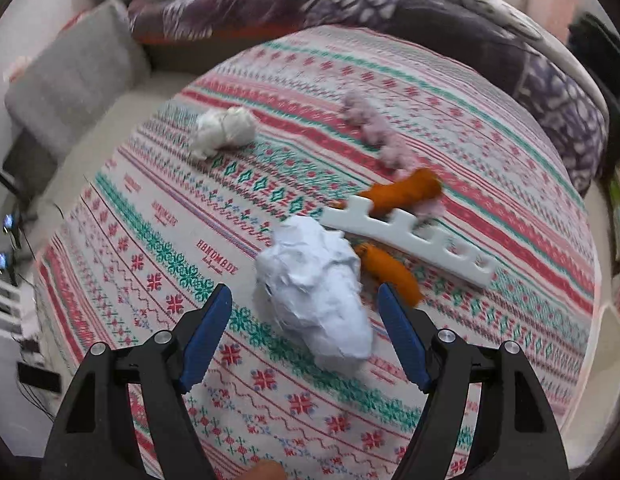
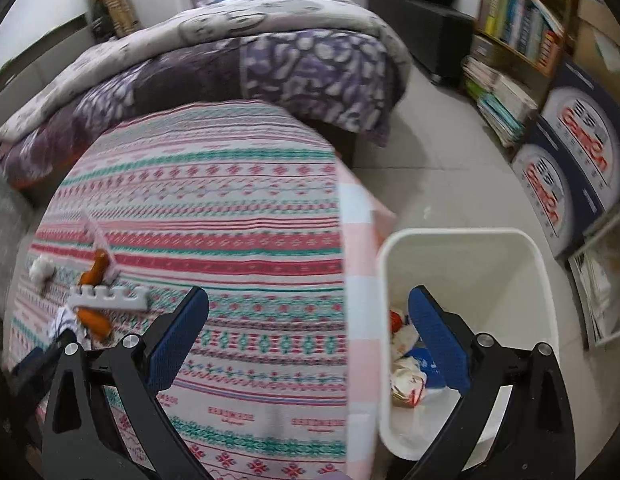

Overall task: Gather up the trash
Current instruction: 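Grasp the crumpled white paper ball with the left tool, then grasp the long pink fuzzy strip with the right tool while the left tool holds the paper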

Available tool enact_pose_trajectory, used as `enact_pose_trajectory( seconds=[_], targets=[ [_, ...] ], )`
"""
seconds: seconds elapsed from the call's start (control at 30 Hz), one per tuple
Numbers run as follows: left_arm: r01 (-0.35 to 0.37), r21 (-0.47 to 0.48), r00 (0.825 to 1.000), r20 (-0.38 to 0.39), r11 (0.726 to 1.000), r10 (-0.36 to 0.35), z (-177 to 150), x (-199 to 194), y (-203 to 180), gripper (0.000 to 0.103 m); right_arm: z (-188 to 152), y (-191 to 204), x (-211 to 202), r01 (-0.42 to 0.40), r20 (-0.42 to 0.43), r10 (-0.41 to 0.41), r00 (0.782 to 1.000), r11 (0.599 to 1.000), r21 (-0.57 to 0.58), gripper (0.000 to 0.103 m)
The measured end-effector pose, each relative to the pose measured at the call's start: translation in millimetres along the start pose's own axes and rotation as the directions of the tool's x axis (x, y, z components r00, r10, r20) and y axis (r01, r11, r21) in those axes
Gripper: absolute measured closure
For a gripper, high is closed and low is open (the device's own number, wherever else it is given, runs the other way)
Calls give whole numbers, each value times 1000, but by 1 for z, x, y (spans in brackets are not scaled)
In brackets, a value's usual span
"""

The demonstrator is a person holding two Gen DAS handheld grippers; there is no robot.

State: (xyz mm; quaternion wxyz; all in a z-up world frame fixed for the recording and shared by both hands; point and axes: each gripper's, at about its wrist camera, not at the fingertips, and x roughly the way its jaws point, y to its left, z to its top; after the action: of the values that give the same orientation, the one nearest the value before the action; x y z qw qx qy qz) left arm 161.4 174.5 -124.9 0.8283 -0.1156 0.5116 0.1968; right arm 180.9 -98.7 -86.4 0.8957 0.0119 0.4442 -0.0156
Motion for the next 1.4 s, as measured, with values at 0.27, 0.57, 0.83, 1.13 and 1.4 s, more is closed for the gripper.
enact_pose_trajectory(
  seconds=[0.27,0.57,0.83,1.13,1.4],
  targets=[
    [199,-92,966,-148,976,-211,11,30,25,37,-8,61,10,-110,0,114,993,958,-264,7],
    [316,-110,927,-175,942,-332,15,19,52,61,-27,135,32,-188,-39,205,978,785,-591,7],
    [274,-170,944,-142,946,-299,24,9,87,61,-30,166,51,-145,-36,167,985,710,-689,12],
    [265,-178,947,-136,948,-291,27,10,100,60,-29,176,75,-210,-114,179,977,725,-656,58],
    [245,-165,963,-72,955,-260,30,1,101,60,-20,169,60,-240,-116,211,971,815,-527,94]
  ],
)
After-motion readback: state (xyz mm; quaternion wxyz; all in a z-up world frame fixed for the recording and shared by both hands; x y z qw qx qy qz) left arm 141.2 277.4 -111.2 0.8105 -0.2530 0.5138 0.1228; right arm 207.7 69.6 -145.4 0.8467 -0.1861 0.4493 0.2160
